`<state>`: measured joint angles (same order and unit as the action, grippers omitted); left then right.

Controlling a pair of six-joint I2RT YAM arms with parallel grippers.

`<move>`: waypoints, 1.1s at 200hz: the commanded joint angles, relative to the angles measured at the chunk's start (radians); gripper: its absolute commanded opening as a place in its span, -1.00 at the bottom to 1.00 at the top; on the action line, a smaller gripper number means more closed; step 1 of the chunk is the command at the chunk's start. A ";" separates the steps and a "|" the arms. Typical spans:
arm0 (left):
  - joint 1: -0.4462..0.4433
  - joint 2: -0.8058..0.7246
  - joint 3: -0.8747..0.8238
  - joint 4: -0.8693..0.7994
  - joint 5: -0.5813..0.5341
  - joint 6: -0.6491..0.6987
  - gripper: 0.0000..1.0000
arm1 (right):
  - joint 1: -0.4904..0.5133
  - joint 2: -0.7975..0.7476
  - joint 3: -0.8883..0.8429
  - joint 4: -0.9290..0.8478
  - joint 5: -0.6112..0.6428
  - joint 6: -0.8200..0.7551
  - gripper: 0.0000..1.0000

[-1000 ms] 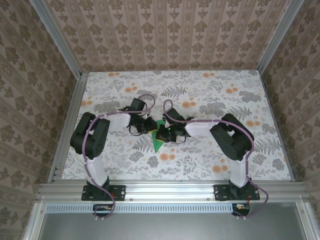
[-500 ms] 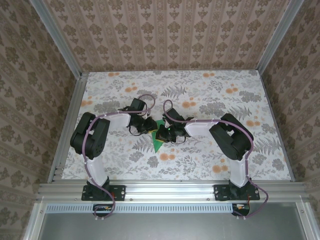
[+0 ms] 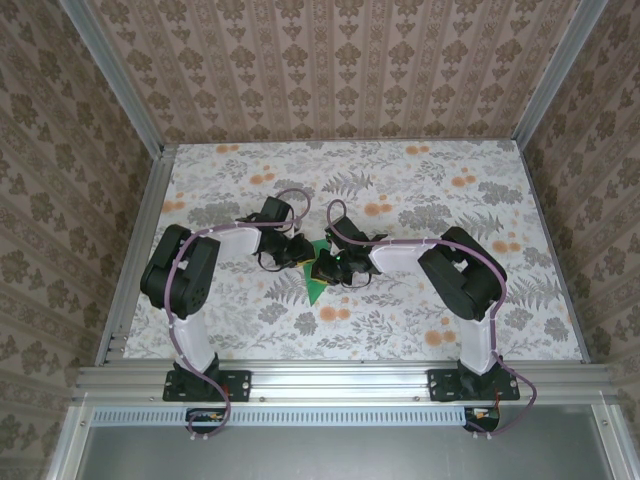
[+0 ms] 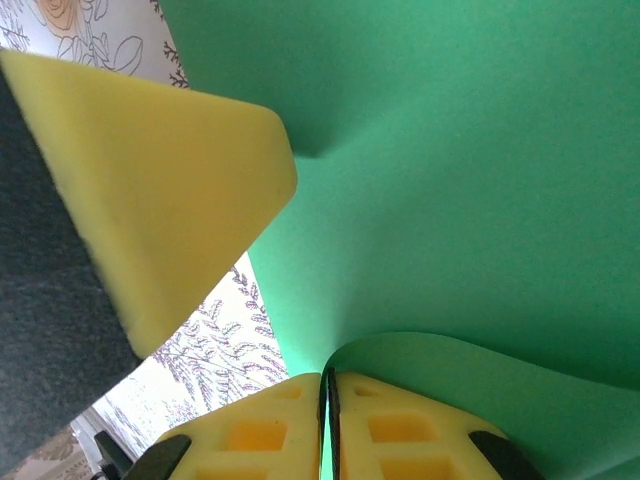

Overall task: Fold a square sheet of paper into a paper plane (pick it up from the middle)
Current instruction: Third fold the triangle at the center of the table.

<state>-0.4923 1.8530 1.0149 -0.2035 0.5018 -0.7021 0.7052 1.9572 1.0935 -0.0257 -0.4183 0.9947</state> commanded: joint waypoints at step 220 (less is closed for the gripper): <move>0.170 -0.194 -0.153 0.024 0.023 -0.063 -0.42 | 0.004 0.036 -0.013 0.013 0.021 -0.012 -0.22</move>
<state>-0.3256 1.6833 0.8772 -0.1780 0.5026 -0.7666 0.7055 1.9648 1.0988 0.0109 -0.4282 0.9943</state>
